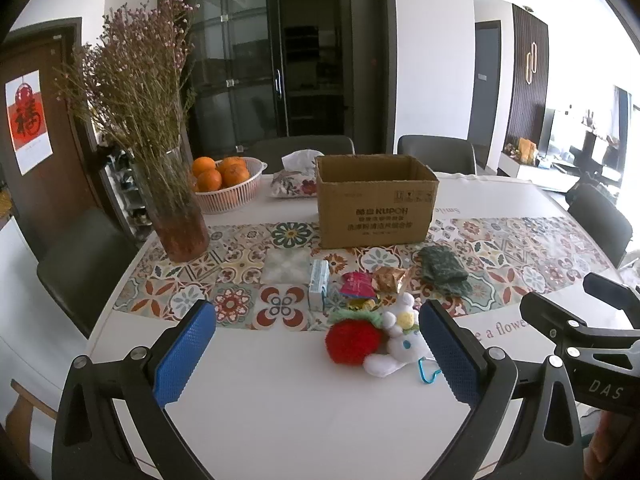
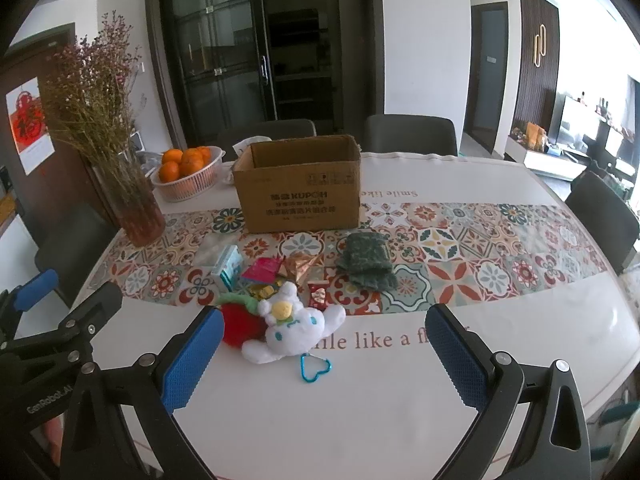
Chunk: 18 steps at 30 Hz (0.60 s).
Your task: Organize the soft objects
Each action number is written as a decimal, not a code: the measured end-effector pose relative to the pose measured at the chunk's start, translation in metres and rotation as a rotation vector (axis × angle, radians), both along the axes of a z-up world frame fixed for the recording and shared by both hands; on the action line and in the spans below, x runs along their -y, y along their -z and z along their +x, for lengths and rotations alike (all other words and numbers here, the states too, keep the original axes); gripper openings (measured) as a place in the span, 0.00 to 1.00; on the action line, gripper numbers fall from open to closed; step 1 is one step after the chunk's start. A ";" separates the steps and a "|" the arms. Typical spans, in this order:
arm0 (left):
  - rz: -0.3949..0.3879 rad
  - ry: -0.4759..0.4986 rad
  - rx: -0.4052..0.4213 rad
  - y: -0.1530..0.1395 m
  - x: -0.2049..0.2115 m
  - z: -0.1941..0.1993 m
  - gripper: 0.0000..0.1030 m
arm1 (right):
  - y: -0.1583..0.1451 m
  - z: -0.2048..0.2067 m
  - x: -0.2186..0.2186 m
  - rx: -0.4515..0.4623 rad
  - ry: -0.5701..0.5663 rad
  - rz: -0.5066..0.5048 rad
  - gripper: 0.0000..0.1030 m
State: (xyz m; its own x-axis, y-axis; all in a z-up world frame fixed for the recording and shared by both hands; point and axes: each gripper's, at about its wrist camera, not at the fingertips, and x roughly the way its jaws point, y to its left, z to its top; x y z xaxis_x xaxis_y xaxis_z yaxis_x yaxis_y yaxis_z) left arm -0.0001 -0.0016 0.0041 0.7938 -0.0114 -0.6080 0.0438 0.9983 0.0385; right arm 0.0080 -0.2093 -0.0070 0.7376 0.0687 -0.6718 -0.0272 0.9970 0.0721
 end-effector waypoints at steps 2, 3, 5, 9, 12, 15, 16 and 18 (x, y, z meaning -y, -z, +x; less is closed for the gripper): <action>-0.004 0.003 -0.002 0.000 0.000 0.000 1.00 | 0.000 0.001 -0.001 -0.002 -0.002 0.000 0.99; -0.004 0.003 -0.001 0.000 -0.001 -0.001 1.00 | 0.000 0.000 -0.002 -0.002 -0.002 -0.001 0.99; -0.006 0.004 0.000 0.001 -0.001 -0.001 1.00 | -0.001 0.000 -0.003 -0.002 -0.003 -0.001 0.99; -0.007 0.006 -0.004 0.001 -0.001 0.000 1.00 | 0.000 0.000 -0.003 -0.001 -0.002 0.000 0.99; -0.011 0.009 -0.008 0.001 -0.001 -0.001 1.00 | 0.000 0.000 -0.003 -0.001 -0.002 0.000 0.99; -0.011 0.010 -0.008 0.001 0.000 -0.001 1.00 | 0.000 0.000 -0.003 -0.002 -0.001 0.000 0.99; -0.011 0.011 -0.008 0.001 0.000 -0.002 1.00 | 0.000 0.001 -0.003 -0.001 -0.002 0.000 0.99; -0.011 0.012 -0.009 0.001 0.001 -0.002 1.00 | 0.000 0.001 -0.003 -0.002 -0.003 0.000 0.99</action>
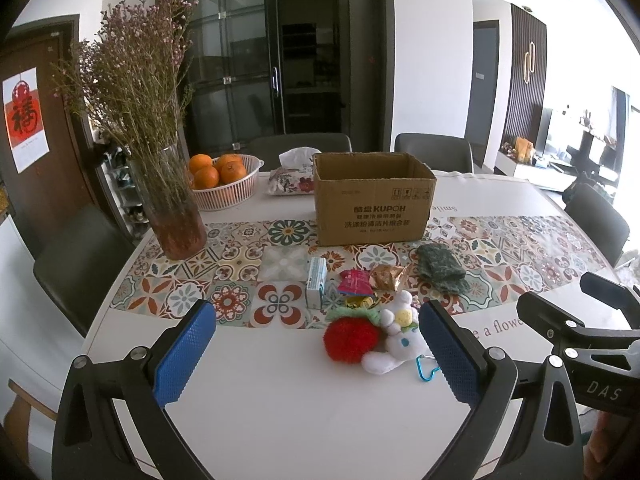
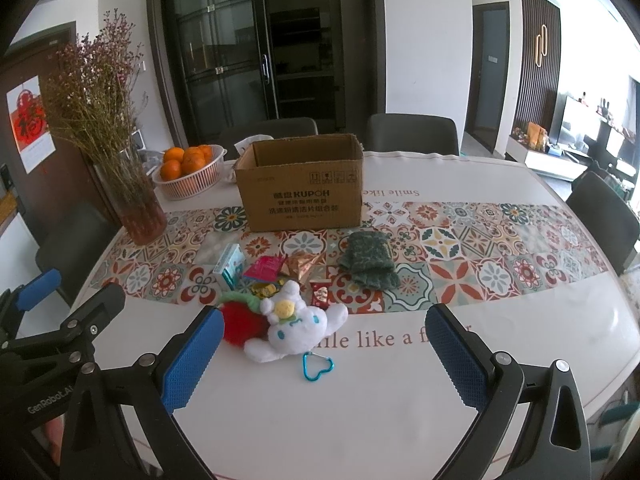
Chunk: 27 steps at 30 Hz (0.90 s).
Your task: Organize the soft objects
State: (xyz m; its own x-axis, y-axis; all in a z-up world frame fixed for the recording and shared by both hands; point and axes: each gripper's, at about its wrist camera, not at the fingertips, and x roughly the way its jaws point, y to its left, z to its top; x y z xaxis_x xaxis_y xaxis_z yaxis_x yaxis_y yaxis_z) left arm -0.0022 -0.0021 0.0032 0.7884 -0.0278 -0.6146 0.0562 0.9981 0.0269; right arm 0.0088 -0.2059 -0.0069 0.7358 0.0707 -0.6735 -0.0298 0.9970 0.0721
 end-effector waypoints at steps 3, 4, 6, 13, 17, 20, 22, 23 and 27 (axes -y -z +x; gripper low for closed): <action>0.001 -0.004 -0.001 0.000 -0.001 0.002 1.00 | 0.000 0.000 0.001 0.001 0.001 -0.001 0.99; 0.000 -0.004 -0.001 0.000 -0.002 0.002 1.00 | 0.000 0.000 0.000 0.001 0.001 0.000 0.99; -0.001 -0.003 -0.001 0.001 -0.002 0.001 1.00 | 0.000 0.000 0.000 0.000 0.000 -0.001 0.99; -0.001 -0.003 -0.004 0.001 -0.001 0.001 1.00 | 0.000 0.000 -0.001 -0.002 0.000 -0.002 0.99; -0.001 -0.001 -0.006 0.002 -0.001 0.002 1.00 | 0.003 0.000 -0.003 -0.012 -0.003 -0.002 0.99; -0.006 0.003 -0.015 0.004 -0.002 0.002 1.00 | 0.006 0.002 -0.003 -0.024 -0.005 0.005 0.99; -0.008 0.012 -0.024 0.007 -0.001 0.002 1.00 | 0.010 0.006 -0.002 -0.043 -0.007 0.014 0.99; -0.009 0.015 -0.033 0.009 0.000 0.003 1.00 | 0.012 0.008 -0.001 -0.056 -0.006 0.016 0.99; -0.015 0.048 -0.089 0.022 -0.004 0.018 1.00 | 0.029 0.020 -0.001 -0.136 -0.004 0.029 0.99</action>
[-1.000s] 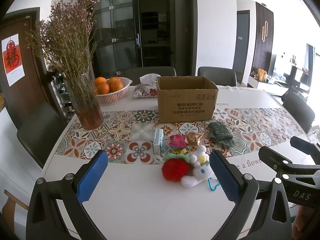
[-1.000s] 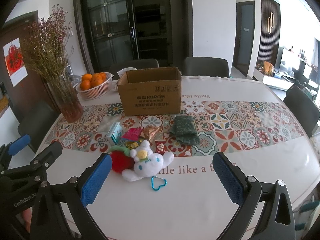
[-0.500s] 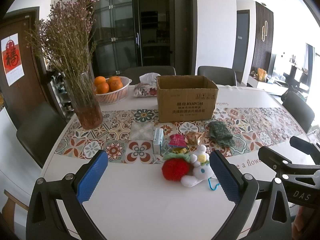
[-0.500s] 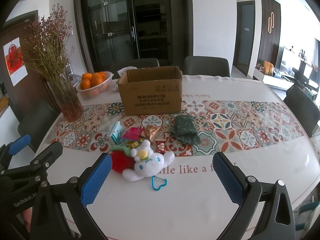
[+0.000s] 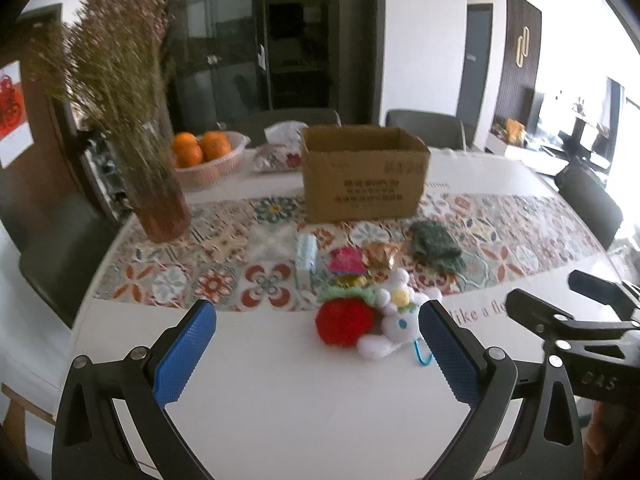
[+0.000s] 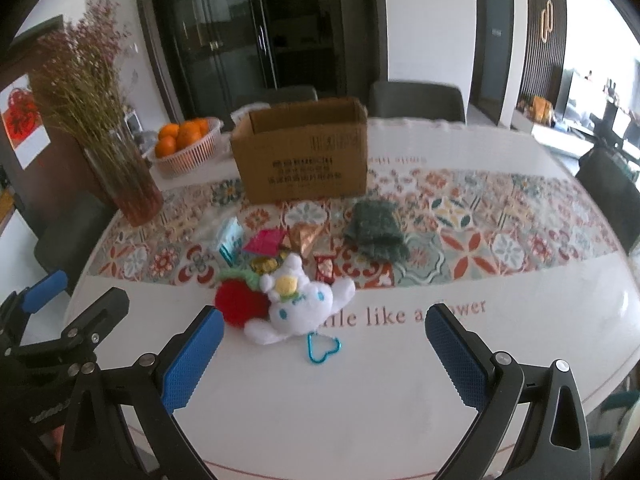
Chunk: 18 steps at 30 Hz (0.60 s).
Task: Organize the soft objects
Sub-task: 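Grasp the red strawberry toy with the left tool while the right tool grasps the white bunny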
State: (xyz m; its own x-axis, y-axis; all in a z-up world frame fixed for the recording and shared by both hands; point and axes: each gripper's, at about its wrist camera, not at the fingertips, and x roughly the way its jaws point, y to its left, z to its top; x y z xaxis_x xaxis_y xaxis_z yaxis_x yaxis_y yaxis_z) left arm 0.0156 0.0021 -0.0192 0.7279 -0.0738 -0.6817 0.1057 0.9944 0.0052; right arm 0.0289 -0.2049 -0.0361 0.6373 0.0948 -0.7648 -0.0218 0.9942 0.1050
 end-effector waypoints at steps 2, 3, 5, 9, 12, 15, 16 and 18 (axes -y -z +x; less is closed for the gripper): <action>-0.009 0.017 -0.028 0.006 0.000 0.005 1.00 | 0.008 0.006 0.000 -0.031 -0.007 0.010 0.99; -0.010 0.023 -0.041 0.010 0.001 0.008 1.00 | 0.014 0.011 0.001 -0.053 -0.008 0.017 0.99; -0.006 0.031 -0.057 0.017 0.001 0.015 1.00 | 0.023 0.020 0.000 -0.080 -0.011 0.023 0.99; -0.011 0.037 -0.116 0.037 -0.001 0.033 1.00 | 0.040 0.038 -0.003 -0.125 -0.014 0.028 0.99; 0.003 0.040 -0.152 0.054 -0.001 0.047 1.00 | 0.054 0.052 -0.003 -0.159 -0.007 0.041 0.98; 0.023 0.055 -0.185 0.072 0.000 0.060 1.00 | 0.067 0.063 -0.006 -0.164 -0.018 0.026 0.97; 0.026 0.059 -0.194 0.077 0.001 0.064 1.00 | 0.072 0.067 -0.007 -0.169 -0.032 0.026 0.96; 0.027 0.073 -0.212 0.087 0.001 0.072 1.00 | 0.084 0.076 -0.008 -0.196 -0.043 0.035 0.93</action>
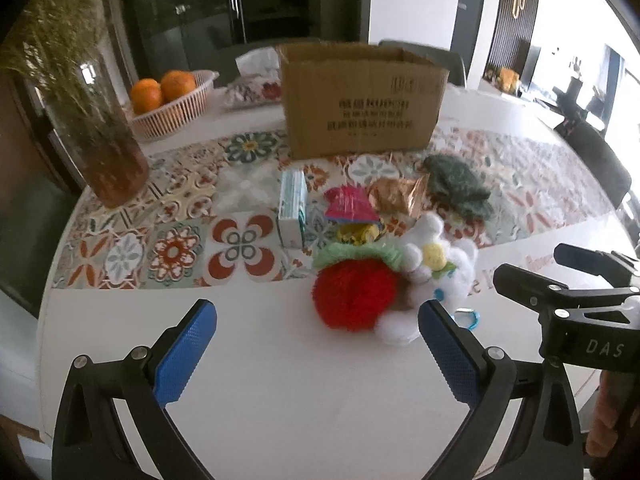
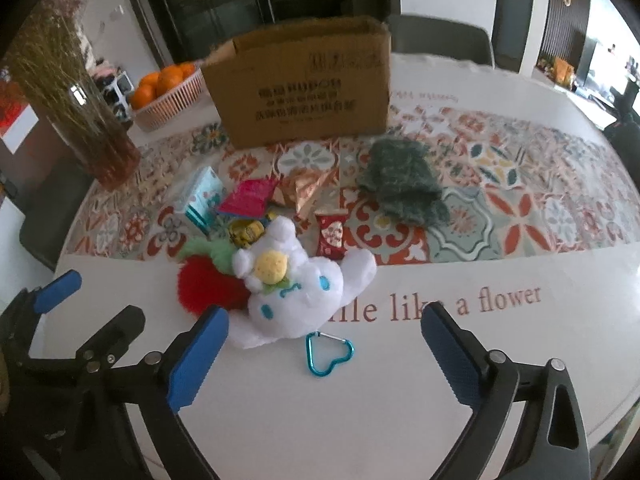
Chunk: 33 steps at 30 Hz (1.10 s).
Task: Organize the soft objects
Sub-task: 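Grasp the red strawberry toy with the left tool while the right tool grasps the white bunny, then lift both toys and carry them over the cardboard box with both tools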
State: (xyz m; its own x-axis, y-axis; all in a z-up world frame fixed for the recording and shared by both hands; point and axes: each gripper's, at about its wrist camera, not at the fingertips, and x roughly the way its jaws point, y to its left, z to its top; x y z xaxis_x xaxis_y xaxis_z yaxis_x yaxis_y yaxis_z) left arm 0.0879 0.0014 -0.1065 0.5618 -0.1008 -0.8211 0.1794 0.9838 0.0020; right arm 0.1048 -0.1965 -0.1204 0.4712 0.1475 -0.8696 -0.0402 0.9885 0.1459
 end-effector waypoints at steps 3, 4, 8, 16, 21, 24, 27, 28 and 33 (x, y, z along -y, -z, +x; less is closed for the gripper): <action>-0.006 0.026 -0.026 0.016 0.000 0.011 0.99 | 0.015 0.011 -0.002 -0.029 -0.015 0.012 0.91; -0.001 0.030 -0.032 0.021 0.001 0.014 0.99 | 0.019 0.013 -0.002 -0.037 -0.018 0.018 0.91; 0.010 0.073 -0.052 0.038 0.005 0.028 0.98 | 0.043 0.030 0.000 -0.116 -0.016 0.108 0.90; -0.017 0.116 -0.142 0.070 0.009 0.053 0.95 | 0.073 0.046 -0.004 -0.186 -0.015 0.137 0.90; -0.017 0.146 -0.162 0.085 0.015 0.064 0.87 | 0.085 0.057 -0.004 -0.229 -0.015 0.209 0.90; -0.037 0.156 -0.196 0.094 0.018 0.073 0.80 | 0.090 0.060 -0.003 -0.243 0.000 0.249 0.90; -0.046 0.162 -0.206 0.097 0.021 0.078 0.67 | 0.090 0.063 -0.003 -0.230 0.003 0.264 0.83; -0.049 0.165 -0.209 0.098 0.022 0.079 0.64 | 0.090 0.063 -0.004 -0.228 -0.001 0.280 0.78; -0.089 0.181 -0.241 0.102 0.022 0.081 0.44 | 0.088 0.061 -0.010 -0.222 -0.001 0.309 0.65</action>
